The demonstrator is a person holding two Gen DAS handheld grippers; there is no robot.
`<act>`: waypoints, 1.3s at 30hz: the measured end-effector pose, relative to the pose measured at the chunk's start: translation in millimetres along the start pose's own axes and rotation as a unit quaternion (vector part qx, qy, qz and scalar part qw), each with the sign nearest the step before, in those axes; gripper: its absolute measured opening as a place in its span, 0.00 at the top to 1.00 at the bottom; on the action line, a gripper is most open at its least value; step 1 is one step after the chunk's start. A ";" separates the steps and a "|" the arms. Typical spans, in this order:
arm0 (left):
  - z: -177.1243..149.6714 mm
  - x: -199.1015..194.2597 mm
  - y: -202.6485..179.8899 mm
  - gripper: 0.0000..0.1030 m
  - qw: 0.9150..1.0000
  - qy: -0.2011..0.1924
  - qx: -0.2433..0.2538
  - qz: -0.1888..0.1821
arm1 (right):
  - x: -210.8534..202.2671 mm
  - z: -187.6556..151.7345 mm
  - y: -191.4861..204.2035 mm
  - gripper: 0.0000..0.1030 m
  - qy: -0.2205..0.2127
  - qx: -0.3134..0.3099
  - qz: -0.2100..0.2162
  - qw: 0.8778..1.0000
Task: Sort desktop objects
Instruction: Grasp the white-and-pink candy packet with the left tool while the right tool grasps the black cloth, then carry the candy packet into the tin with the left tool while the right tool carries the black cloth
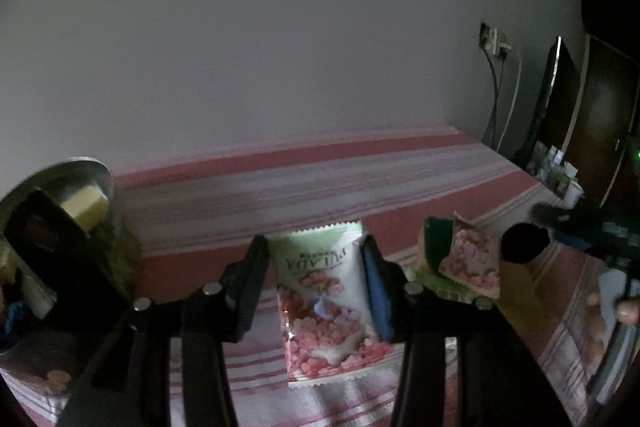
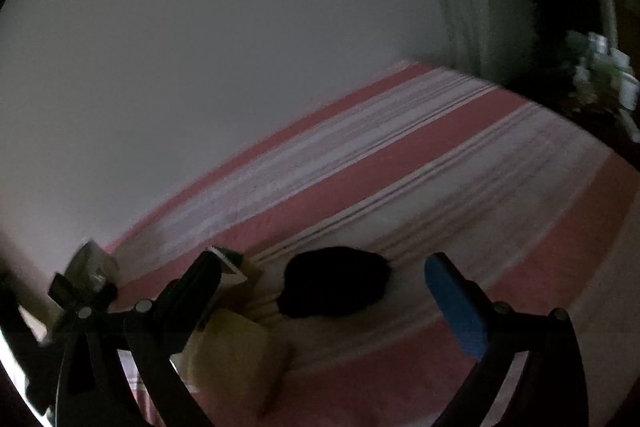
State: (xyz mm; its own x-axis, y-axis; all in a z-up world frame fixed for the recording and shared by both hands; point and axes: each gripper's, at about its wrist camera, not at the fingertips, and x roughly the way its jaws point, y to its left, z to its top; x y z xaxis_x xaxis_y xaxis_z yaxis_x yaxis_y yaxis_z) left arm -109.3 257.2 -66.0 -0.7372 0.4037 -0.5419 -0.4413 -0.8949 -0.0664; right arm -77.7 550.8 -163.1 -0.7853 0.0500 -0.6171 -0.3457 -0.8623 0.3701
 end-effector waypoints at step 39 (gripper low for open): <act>-42.4 -99.1 70.3 0.56 0.997 -0.035 -0.041 0.049 | -41.1 -79.3 154.9 0.39 -0.063 -0.161 0.064 0.983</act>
State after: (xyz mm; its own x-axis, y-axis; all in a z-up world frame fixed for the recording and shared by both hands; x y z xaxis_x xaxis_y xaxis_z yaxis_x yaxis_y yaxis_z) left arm -45.6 146.2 -52.5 -0.8100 0.3232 -0.4893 -0.3243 -0.9421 -0.0854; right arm -58.2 375.3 -135.4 -0.8759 -0.0246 -0.4819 -0.0755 -0.9794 0.1873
